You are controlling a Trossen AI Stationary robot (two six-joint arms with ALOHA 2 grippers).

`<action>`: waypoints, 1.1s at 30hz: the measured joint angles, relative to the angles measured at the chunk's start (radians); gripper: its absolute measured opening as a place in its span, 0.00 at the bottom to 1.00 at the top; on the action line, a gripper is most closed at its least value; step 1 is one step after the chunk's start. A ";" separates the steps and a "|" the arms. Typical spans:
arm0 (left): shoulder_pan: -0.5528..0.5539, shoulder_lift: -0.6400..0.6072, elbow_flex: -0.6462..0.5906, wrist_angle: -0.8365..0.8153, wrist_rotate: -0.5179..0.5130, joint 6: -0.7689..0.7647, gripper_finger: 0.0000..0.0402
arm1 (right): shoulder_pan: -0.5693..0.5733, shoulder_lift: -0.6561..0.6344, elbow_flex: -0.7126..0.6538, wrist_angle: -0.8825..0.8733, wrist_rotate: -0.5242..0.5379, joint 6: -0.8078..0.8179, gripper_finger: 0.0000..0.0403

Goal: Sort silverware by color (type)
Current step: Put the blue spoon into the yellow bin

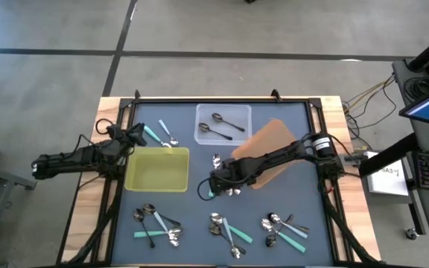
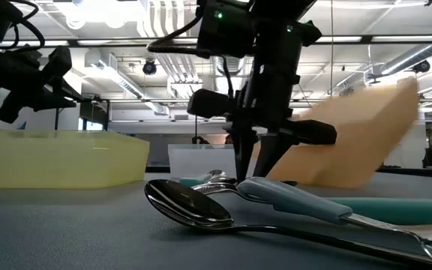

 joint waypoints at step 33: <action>0.000 0.000 0.000 0.000 0.000 0.000 0.22 | -0.007 -0.067 0.020 -0.028 0.078 0.003 0.03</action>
